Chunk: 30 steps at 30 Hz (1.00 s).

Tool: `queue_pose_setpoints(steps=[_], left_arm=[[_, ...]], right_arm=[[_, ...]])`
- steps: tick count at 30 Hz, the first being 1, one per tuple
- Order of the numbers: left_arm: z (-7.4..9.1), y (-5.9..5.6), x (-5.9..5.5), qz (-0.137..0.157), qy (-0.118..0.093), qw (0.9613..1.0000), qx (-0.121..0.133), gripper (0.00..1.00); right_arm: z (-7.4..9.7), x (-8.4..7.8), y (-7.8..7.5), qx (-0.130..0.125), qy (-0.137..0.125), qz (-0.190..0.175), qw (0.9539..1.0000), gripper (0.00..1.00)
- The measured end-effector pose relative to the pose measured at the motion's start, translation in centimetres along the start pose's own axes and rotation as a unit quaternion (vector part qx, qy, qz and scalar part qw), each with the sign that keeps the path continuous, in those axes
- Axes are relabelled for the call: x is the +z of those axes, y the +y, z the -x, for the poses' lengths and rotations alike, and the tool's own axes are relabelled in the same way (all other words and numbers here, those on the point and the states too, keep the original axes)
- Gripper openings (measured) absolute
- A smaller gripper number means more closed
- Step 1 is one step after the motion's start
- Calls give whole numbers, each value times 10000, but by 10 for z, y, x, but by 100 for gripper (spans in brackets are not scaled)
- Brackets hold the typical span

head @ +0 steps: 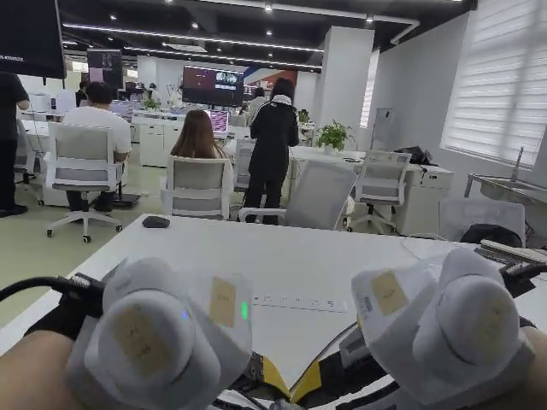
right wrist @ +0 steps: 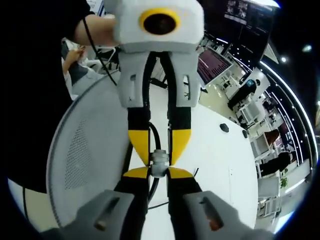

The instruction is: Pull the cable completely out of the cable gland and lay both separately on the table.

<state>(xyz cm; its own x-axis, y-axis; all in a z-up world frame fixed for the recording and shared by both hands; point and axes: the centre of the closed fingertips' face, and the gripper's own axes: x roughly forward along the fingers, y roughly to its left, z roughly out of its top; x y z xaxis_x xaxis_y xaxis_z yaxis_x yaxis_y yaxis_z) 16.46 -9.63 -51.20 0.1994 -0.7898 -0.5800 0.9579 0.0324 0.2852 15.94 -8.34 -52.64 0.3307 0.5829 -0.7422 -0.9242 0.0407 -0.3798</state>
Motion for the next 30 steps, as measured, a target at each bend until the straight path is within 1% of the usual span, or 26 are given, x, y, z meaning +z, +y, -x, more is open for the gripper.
queue_pose_setpoints(steps=[2, 3, 4, 5, 6, 7, 8, 10, 11, 13, 14, 16, 17, 18, 20, 23, 27, 30], left_arm=[[-3, 0, -3, 101, -33, 9999, -2, 16], [-4, 1, -4, 105, -52, 9999, 35, 16], [-5, 2, -5, 169, -96, 9998, 102, 16], [-6, 3, -7, 197, -75, 9997, 151, 17], [-6, 4, -11, 169, -25, 9996, 204, 17], [-6, 4, -14, 98, 31, 9996, 252, 17], [-5, 6, -18, -16, 109, 9993, 359, 17], [-5, 3, -21, -98, 150, 9990, 411, 17], [-4, 2, -21, -125, 136, 9988, 451, 17], [-4, -1, -18, -66, 39, 9990, 444, 17], [-4, -3, -15, -74, -9, 9991, 420, 17], [-3, -5, -11, -62, -72, 9990, 438, 17], [-3, -6, -8, -89, -95, 9989, 450, 17], [-2, -5, -6, -106, -133, 9987, 482, 17], [-2, -4, -6, -123, -107, 9985, 521, 17], [0, 2, -12, -194, 46, 9977, 650, 17], [4, 5, -17, -34, 76, 9972, 737, 17], [5, 6, -24, -39, 178, 9966, 809, 17]], right_arm=[[-2, -3, 1, -15, 77, 64, 9999, 12], [-4, -5, -1, -65, 113, 34, 9999, 12], [-3, -7, -3, -163, 119, -61, 9998, 13], [-4, -7, -4, -246, 45, -224, 9994, 15], [-4, -10, -4, -379, -65, -538, 9978, 22], [-4, -14, -6, -501, -73, -675, 9964, 27], [-5, -21, -6, -670, -33, -783, 9947, 27], [-8, -32, -4, -872, 116, -778, 9931, 18], [-9, -34, -4, -990, 138, -808, 9917, 17], [-10, -34, -2, -1080, 99, -845, 9905, 17], [-10, -30, -1, -1106, -3, -900, 9898, 16], [-9, -22, 0, -1158, -165, -889, 9892, 12], [-7, -20, -2, -1232, -208, -834, 9886, 9], [-6, -19, -3, -1278, -216, -799, 9883, 3], [-3, -22, -5, -1311, -177, -852, 9875, 3], [2, -33, -9, -1458, -97, -1000, 9842, 3], [7, -42, -9, -1554, -106, -1165, 9809, 3], [9, -49, -8, -1615, -116, -1268, 9786, 3]])
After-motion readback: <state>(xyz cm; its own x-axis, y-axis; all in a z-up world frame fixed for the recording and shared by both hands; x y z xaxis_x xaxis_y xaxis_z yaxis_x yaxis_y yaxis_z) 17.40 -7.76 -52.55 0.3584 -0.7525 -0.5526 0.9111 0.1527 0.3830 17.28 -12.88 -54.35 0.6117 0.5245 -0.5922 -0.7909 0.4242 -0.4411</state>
